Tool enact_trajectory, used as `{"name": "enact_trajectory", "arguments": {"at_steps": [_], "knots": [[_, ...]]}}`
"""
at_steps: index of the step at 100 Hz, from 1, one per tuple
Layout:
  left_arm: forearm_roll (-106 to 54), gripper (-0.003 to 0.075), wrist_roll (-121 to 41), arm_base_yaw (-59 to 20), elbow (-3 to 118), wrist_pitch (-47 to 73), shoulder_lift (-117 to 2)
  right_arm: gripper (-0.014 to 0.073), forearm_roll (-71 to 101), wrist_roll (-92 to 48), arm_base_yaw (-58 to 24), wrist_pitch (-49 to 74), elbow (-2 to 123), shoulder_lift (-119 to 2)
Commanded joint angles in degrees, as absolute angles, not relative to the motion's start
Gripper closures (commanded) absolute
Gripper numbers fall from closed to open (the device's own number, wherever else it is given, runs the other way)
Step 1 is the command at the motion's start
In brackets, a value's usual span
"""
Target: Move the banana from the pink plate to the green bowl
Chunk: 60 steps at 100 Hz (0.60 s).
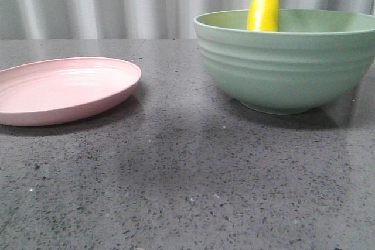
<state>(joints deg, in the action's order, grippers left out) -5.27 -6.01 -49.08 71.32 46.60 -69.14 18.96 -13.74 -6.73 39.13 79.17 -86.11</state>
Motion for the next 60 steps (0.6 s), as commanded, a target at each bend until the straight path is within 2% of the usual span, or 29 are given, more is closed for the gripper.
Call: {"name": "enact_trajectory", "arguments": {"at_steps": [1, 4, 31, 60], "knots": [[-3.8, 0.0740, -3.6, -49.3, 73.1, 44.1, -66.3, 0.0617, 18.1, -14.4, -6.4, 37.8, 80.8, -81.8], [-3.1, 0.0739, -2.8, -49.3, 72.8, 44.1, -65.6, 0.0666, 18.0, -14.4, -6.4, 38.1, 80.8, -81.2], [5.3, 0.0741, 5.0, -49.3, 65.7, 39.3, -55.0, 0.0656, 18.0, -14.4, -6.4, 36.1, 74.6, -70.4], [14.1, 0.0741, 15.0, -49.3, 49.4, 27.5, -38.8, 0.0656, 18.0, -14.4, -6.4, 21.1, 54.5, -50.9]]}}
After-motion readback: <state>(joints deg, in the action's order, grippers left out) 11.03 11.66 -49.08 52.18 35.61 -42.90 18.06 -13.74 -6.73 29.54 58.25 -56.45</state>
